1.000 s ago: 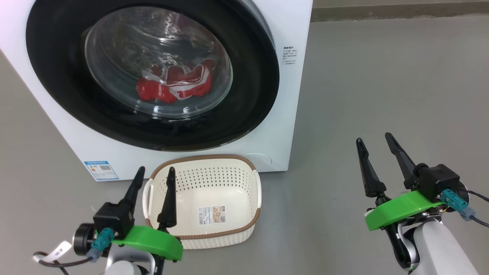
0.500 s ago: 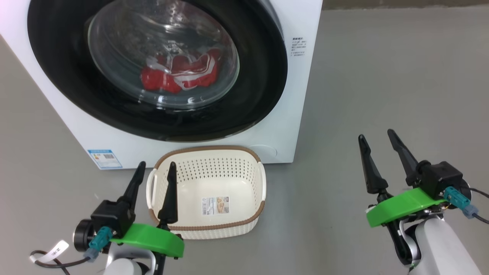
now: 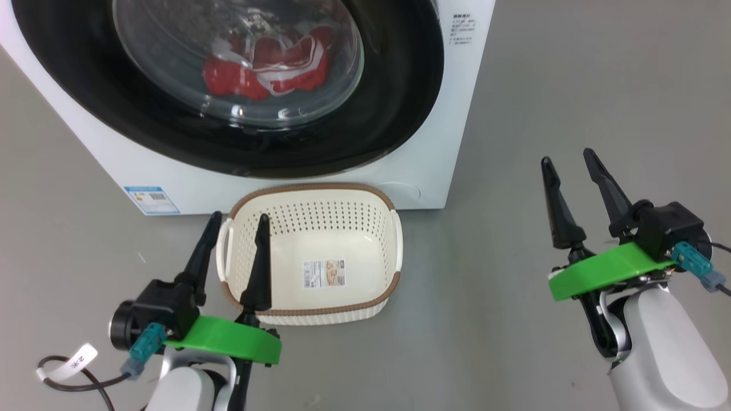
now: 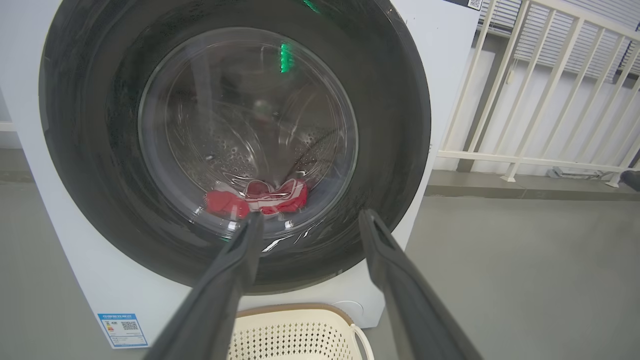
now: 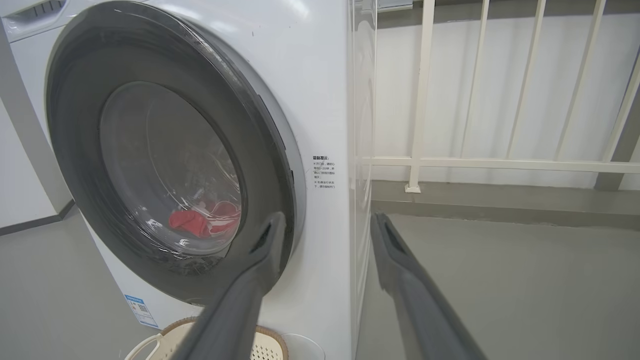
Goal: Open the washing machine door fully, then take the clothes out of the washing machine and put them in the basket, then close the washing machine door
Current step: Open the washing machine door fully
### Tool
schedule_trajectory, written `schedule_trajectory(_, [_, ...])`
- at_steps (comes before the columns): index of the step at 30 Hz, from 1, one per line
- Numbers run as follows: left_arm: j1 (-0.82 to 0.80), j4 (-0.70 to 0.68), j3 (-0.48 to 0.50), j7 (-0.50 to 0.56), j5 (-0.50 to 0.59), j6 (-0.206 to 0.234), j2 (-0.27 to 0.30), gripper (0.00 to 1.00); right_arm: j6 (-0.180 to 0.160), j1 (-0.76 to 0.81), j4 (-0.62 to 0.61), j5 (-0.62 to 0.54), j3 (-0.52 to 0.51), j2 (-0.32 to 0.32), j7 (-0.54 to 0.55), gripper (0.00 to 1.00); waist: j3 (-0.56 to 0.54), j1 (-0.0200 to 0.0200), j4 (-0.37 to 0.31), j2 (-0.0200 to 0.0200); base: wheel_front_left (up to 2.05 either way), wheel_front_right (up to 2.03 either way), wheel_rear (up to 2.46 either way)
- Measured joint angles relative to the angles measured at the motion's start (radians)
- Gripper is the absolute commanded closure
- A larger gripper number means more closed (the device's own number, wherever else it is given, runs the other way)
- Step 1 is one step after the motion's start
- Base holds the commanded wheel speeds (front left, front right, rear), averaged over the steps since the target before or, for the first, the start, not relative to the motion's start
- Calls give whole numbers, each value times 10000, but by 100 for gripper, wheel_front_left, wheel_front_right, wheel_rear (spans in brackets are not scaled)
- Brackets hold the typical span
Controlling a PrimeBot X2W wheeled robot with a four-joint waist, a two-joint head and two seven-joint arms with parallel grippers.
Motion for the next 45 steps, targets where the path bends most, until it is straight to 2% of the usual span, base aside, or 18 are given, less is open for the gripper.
schedule_trajectory(1, [-7, -58, -13, 0, 0, 0, 0, 0, 0, -82, 67, 0, 6, -6, 0, 90, 68, 0, 6, 0, 0, 0, 0])
schedule_trajectory(2, [-24, -117, -17, 0, 0, 0, 2, 0, 0, -164, 115, 0, 10, -8, 0, 100, 133, 0, 11, 0, 0, 0, 0])
schedule_trajectory(6, [-159, -453, -117, 0, 0, 4, 2, 0, 0, -663, 314, 69, 46, -15, 0, 100, 414, 0, 31, 0, 0, 0, 0])
schedule_trajectory(10, [-309, -688, -217, -33, -10, 0, 2, 0, 0, -1258, 665, 654, 52, -31, 0, 100, 708, 0, 62, 0, 0, 0, 0])
schedule_trajectory(19, [-555, -871, -458, -42, 48, -4, 4, 0, 0, -2854, 1766, 2763, 142, -67, 0, 100, 1408, 0, 212, 0, 0, 0, 0])
schedule_trajectory(27, [-724, -1647, -587, -44, 297, -4, 2, 0, 0, -4265, 2675, 3708, 182, -94, 19, 100, 2039, 0, 410, 0, 0, 0, 0])
schedule_trajectory(32, [-866, -2510, -589, -73, 531, -4, 0, 0, 0, -5096, 3047, 4205, 236, -130, 433, 100, 2496, 0, 588, 0, 0, 0, 0])
schedule_trajectory(37, [-901, -2767, -589, -73, 541, 0, 0, 0, 0, -5681, 3156, 4775, 464, -136, 1034, 100, 2860, 0, 794, 0, 0, 0, 0])
schedule_trajectory(45, [-902, -2803, -593, -73, 543, 10, 0, 0, 0, -6343, 2940, 6564, 504, -311, 2493, 100, 3174, 0, 1022, 0, 0, 0, 0])
